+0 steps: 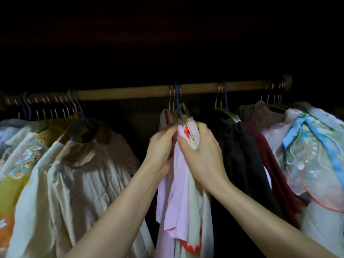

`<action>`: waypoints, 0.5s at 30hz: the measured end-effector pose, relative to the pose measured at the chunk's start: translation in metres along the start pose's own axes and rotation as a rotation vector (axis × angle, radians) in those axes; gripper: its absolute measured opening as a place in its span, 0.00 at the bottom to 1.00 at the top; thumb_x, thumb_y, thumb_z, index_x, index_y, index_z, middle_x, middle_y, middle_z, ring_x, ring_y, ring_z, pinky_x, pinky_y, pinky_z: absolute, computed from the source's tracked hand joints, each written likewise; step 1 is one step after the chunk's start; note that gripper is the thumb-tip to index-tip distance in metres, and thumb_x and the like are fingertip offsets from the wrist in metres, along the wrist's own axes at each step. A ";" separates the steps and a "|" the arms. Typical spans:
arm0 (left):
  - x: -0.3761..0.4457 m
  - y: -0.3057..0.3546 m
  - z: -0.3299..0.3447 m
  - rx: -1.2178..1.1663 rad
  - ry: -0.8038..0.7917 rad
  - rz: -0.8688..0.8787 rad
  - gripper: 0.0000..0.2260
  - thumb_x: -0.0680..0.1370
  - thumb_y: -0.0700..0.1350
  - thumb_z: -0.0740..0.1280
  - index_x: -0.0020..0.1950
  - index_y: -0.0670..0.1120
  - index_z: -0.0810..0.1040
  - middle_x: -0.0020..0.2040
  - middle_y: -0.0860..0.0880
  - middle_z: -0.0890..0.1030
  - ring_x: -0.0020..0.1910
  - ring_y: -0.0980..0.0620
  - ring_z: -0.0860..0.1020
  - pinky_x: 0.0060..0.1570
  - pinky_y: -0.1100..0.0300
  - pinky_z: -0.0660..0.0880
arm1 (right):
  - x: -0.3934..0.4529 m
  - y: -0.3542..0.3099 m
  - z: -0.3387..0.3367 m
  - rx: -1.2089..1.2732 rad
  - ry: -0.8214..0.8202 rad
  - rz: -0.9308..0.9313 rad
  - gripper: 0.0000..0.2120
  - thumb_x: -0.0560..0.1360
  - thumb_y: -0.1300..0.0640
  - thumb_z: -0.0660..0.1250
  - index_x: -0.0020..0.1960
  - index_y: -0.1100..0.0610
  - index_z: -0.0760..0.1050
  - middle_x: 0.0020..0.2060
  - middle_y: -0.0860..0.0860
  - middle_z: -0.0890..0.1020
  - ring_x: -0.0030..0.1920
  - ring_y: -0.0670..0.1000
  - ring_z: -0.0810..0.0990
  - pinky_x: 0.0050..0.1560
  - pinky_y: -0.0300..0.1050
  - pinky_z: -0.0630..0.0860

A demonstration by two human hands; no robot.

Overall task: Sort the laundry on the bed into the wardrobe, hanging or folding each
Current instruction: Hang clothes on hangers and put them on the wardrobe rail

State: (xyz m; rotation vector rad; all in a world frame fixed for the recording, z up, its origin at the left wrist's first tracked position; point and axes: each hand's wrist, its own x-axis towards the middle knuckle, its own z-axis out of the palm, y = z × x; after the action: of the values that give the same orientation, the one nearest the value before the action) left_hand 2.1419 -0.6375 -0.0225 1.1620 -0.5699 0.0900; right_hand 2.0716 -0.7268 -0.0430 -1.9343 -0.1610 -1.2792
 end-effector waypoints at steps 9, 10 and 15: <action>-0.053 0.038 -0.006 0.308 -0.086 -0.207 0.26 0.74 0.54 0.68 0.71 0.48 0.72 0.65 0.51 0.78 0.65 0.52 0.75 0.66 0.54 0.70 | -0.027 -0.045 -0.027 0.068 -0.160 0.362 0.22 0.76 0.41 0.62 0.67 0.48 0.67 0.57 0.42 0.76 0.59 0.43 0.74 0.60 0.40 0.70; -0.061 0.046 -0.006 0.373 -0.096 -0.261 0.27 0.76 0.54 0.67 0.73 0.48 0.69 0.67 0.52 0.76 0.65 0.54 0.75 0.65 0.56 0.70 | -0.030 -0.056 -0.036 0.080 -0.236 0.390 0.20 0.77 0.45 0.64 0.68 0.47 0.67 0.58 0.41 0.76 0.59 0.40 0.75 0.60 0.37 0.71; -0.110 0.120 -0.009 0.730 -0.212 -0.543 0.15 0.80 0.45 0.64 0.63 0.39 0.77 0.60 0.38 0.79 0.56 0.41 0.78 0.53 0.54 0.75 | -0.034 -0.119 -0.104 -0.112 -0.706 0.510 0.16 0.79 0.59 0.63 0.67 0.58 0.69 0.58 0.53 0.79 0.58 0.50 0.79 0.61 0.44 0.74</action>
State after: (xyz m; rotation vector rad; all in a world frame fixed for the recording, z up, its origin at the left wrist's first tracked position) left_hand 2.0092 -0.5561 0.0240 2.0202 -0.3913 -0.3210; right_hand 1.9204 -0.7057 0.0119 -2.2574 0.0568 -0.2544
